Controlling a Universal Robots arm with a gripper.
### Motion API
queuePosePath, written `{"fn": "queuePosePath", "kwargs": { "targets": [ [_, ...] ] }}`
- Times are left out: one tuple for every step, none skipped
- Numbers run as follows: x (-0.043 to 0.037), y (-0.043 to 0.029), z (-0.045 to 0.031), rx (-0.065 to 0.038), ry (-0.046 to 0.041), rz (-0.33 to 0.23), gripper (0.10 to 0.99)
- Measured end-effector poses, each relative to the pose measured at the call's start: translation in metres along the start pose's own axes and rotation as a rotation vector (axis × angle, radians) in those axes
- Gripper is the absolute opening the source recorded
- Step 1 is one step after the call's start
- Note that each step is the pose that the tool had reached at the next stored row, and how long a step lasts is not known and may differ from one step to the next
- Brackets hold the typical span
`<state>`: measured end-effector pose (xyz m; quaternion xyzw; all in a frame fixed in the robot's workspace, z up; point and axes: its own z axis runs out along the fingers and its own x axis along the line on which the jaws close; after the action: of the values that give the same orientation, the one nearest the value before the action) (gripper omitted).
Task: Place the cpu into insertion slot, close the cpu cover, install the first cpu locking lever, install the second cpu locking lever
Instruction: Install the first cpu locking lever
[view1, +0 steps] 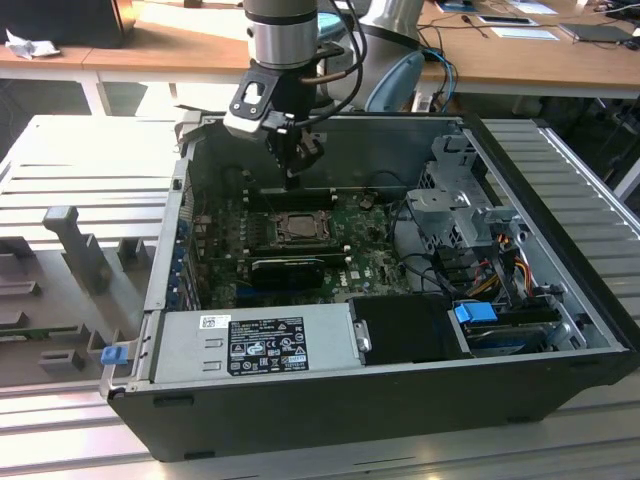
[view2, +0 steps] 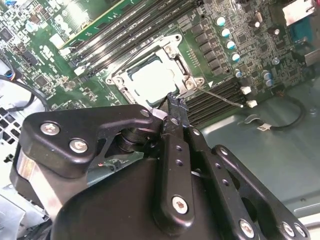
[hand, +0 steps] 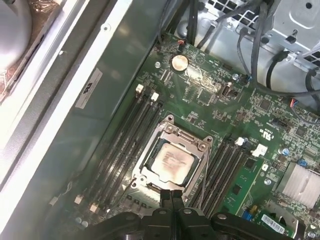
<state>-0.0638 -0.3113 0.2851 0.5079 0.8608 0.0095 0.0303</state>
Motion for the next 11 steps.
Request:
{"fn": "queuePosePath", "kwargs": {
  "targets": [
    [0.0, 0.0, 0.0, -0.001, 0.0005, -0.011, 0.106],
    [0.0, 0.0, 0.0, -0.001, 0.0008, -0.016, 0.106],
    [0.0, 0.0, 0.0, -0.001, 0.001, -0.02, 0.106],
    [0.0, 0.0, 0.0, -0.001, 0.0014, -0.03, 0.106],
    [0.0, 0.0, 0.0, -0.002, 0.0021, -0.045, 0.106],
    [0.0, 0.0, 0.0, -0.002, 0.0027, -0.058, 0.106],
    [0.0, 0.0, 0.0, -0.003, 0.0034, -0.072, 0.106],
    [0.0, 0.0, 0.0, -0.004, 0.004, -0.085, 0.106],
    [0.0, 0.0, 0.0, -0.004, 0.0045, -0.096, 0.106],
    [0.0, 0.0, 0.0, -0.005, 0.0051, -0.107, 0.106],
    [0.0, 0.0, 0.0, -0.005, 0.0054, -0.115, 0.106]
  ]
}}
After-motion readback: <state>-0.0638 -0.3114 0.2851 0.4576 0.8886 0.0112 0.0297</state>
